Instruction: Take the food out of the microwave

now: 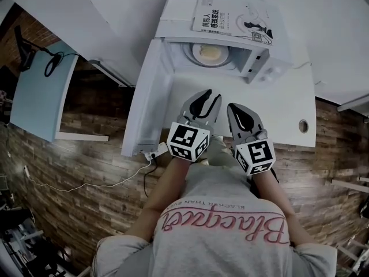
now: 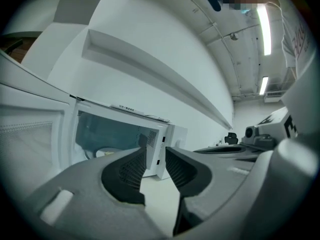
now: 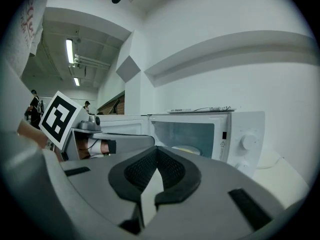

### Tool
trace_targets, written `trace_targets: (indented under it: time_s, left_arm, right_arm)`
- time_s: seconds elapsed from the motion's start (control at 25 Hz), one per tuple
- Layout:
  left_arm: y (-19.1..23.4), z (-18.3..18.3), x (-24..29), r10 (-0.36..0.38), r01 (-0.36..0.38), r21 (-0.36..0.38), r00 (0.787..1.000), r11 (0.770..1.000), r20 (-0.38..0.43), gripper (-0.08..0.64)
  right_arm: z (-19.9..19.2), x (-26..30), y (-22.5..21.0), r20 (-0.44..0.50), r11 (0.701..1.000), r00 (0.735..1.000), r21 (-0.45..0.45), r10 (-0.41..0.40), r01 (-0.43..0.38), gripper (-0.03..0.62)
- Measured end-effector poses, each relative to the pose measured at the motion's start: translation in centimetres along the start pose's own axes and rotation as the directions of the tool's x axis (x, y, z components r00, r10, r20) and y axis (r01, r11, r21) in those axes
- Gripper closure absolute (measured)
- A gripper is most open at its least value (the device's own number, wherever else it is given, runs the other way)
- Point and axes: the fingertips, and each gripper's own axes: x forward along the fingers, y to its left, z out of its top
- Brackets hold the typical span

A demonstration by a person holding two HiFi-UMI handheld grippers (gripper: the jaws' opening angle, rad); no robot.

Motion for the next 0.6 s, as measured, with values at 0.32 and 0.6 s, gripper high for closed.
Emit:
trace_targets:
  time_s: [0.32,0.6]
  left_arm:
    - [4.4,-1.0,4.1,0.076,-0.081,-0.078,0.995,0.994,-0.065,0.334]
    - [9.9,-4.0,7.4,0.209,-0.246,-0.34,0.968,0.908,-0.142,0.3]
  right_arm:
    - [0.8,4.3,-2.4,-0.005,1.0,1.0,0.003,0.025,-0.025,0.583]
    - [0.3,7.2,-5.4,-0.05,0.999,0.998,0.022,0.037,-0.036,0.583]
